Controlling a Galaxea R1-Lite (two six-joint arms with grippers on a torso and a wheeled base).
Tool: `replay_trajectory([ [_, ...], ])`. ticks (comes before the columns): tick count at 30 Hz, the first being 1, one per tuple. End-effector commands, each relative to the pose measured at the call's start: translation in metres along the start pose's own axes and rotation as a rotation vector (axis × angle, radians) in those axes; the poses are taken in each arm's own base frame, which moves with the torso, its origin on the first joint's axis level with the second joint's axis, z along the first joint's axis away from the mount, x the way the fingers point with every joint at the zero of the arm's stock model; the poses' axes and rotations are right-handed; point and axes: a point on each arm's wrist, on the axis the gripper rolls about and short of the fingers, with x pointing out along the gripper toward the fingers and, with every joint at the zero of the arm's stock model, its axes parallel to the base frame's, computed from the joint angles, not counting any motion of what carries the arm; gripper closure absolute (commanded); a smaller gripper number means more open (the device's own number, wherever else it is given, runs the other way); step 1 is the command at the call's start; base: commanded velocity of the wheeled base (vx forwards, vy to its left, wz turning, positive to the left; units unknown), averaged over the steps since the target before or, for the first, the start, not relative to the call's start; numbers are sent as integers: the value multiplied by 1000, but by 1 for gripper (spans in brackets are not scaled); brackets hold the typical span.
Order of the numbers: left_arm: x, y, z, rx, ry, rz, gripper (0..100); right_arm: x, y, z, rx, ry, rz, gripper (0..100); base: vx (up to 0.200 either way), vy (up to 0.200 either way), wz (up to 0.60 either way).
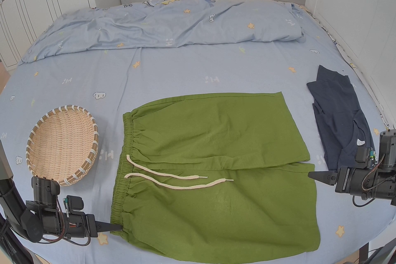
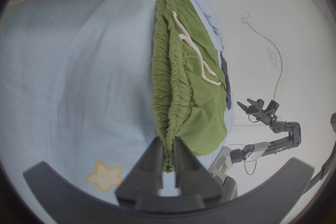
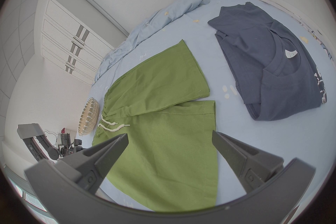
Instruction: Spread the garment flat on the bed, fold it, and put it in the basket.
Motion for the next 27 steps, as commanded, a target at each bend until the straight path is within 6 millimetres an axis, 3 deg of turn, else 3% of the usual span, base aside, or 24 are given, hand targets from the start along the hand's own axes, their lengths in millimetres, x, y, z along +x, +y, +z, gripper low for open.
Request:
replay_trajectory([
  [1, -5, -1, -5, -17, 2, -6, 100, 0, 0, -1, 1, 4, -2, 0, 0, 0, 0],
  [9, -19, -4, -9, -57, -12, -9, 100, -3, -7, -21, 5, 67, -27, 0, 0, 0, 0],
  [12, -33, -7, -11, -71, -46, -70, 100, -13, -18, -53, -10, 153, -52, 0, 0, 0, 0],
  [17, -34, -4, -12, -16, -49, -65, 100, -22, -28, -85, -89, 266, -68, 0, 0, 0, 0],
  [27, -33, -3, -13, -14, -43, -63, 100, -28, -26, -97, -66, 403, 37, 0, 0, 0, 0],
])
